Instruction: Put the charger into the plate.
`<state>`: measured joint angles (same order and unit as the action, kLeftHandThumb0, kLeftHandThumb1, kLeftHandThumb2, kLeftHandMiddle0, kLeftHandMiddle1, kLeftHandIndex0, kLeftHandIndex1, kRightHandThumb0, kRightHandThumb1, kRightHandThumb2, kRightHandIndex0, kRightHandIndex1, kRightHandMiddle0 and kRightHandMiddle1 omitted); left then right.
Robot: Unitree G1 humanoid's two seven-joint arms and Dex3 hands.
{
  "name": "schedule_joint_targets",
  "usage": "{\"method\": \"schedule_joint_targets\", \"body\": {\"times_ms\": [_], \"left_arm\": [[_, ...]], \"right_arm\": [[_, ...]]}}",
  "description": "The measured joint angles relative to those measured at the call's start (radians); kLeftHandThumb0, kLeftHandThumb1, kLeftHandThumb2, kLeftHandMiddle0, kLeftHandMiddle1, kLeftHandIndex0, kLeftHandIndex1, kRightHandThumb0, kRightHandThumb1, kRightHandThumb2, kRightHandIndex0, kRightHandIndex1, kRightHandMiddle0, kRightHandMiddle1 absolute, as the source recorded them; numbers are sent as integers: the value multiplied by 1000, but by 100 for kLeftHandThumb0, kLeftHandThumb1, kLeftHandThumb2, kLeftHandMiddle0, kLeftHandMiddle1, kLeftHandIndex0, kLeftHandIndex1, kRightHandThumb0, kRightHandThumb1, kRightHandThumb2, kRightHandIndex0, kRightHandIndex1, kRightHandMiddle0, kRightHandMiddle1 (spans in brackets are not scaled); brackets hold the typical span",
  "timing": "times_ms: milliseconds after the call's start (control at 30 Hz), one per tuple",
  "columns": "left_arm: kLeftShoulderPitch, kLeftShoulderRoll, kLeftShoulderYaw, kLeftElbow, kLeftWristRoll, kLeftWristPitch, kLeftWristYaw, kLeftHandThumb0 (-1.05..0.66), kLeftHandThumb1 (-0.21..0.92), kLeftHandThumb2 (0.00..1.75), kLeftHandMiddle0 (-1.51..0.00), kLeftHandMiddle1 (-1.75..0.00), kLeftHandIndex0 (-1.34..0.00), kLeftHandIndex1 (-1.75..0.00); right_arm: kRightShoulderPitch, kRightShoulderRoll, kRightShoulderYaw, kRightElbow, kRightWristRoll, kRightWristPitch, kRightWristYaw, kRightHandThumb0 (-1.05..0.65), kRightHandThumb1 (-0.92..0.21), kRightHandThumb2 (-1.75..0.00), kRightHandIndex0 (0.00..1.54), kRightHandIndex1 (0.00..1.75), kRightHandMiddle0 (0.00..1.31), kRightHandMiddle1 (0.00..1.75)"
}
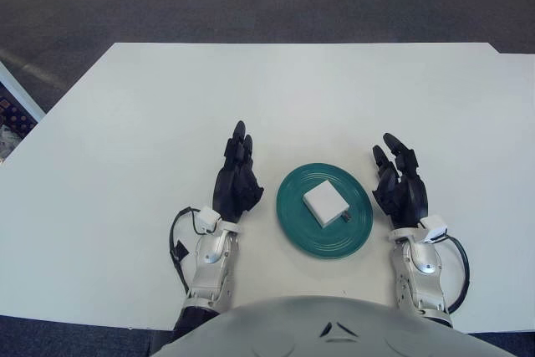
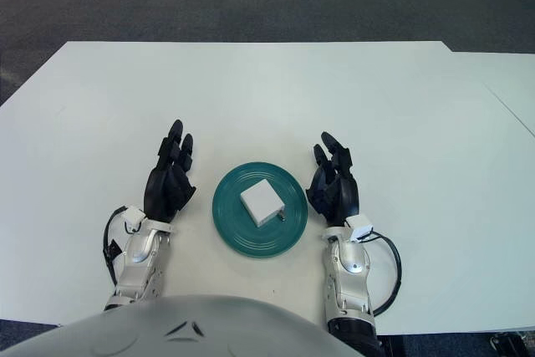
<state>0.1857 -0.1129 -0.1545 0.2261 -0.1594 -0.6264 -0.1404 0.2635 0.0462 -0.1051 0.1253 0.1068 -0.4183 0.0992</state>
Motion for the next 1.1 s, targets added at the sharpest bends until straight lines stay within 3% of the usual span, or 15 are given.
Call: {"method": "schedule_joint_targets", "body": {"times_ms": [333, 700, 1100], "left_arm": [[-19, 2, 10, 21, -52, -102, -90, -88, 92, 93, -20, -4, 0, -52], [-13, 3, 24, 11, -101, -112, -150, -92, 92, 92, -18, -1, 0, -41], [-6, 3, 18, 12, -4, -136, -113, -93, 92, 92, -16, 0, 0, -38]], "right_arm": [[25, -1, 3, -22, 0, 1, 5, -94, -92, -85, 30, 1, 0, 64], [35, -3, 10, -28, 1, 3, 12, -91, -92, -84, 26, 0, 0, 61], [42, -11, 20, -39, 1, 16, 15, -83, -92, -84, 14, 0, 0, 47]]}}
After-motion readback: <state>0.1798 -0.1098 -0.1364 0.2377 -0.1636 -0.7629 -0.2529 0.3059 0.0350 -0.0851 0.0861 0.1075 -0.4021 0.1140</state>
